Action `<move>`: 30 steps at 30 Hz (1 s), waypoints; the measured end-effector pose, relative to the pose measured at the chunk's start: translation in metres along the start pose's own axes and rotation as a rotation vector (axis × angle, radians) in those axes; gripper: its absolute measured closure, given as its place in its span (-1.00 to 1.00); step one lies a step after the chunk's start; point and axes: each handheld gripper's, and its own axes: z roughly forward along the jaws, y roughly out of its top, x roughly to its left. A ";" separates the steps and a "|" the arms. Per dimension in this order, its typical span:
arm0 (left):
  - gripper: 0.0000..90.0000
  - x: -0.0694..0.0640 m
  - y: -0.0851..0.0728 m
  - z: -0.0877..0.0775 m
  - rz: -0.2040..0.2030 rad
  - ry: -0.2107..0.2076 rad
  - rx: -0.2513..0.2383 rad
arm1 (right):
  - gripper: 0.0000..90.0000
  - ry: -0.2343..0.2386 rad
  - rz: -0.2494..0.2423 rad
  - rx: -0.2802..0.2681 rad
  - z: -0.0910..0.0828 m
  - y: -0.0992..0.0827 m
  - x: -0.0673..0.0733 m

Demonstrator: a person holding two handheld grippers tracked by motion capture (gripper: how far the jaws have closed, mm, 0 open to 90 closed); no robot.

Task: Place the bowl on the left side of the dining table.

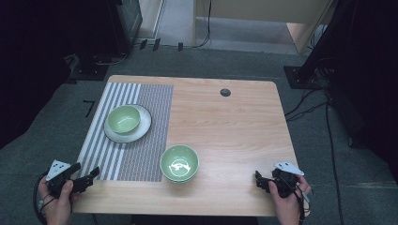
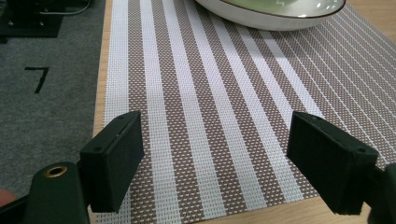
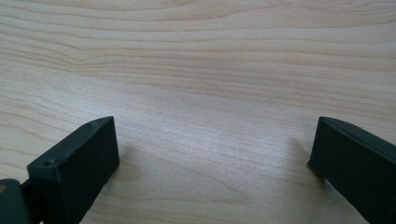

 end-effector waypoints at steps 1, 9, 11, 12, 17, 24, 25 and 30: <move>-0.59 0.000 0.000 0.000 0.004 0.001 0.003 | -0.98 0.000 0.000 0.000 0.000 0.000 0.000; -0.59 -0.003 -0.001 0.004 0.035 0.005 0.048 | -0.98 0.000 0.000 0.000 0.000 0.000 0.000; -0.59 -0.005 0.000 0.005 0.049 0.015 0.064 | -0.98 0.000 0.002 0.001 0.000 0.000 0.000; -0.59 -0.005 0.000 0.006 0.056 0.017 0.070 | -0.98 0.000 0.000 0.000 0.000 0.000 0.000; -0.59 -0.007 0.000 0.007 0.053 0.030 0.074 | -0.98 0.000 0.000 0.000 0.000 0.000 0.000; -0.60 -0.016 0.000 0.010 0.112 0.089 0.098 | -0.98 0.000 0.000 0.000 0.000 0.000 0.000; -0.60 -0.015 0.000 0.010 0.110 0.088 0.099 | -0.98 0.000 0.001 0.001 0.000 0.000 0.000; -0.60 -0.015 0.000 0.010 0.112 0.089 0.099 | -0.98 -0.003 0.004 0.000 0.000 0.000 0.000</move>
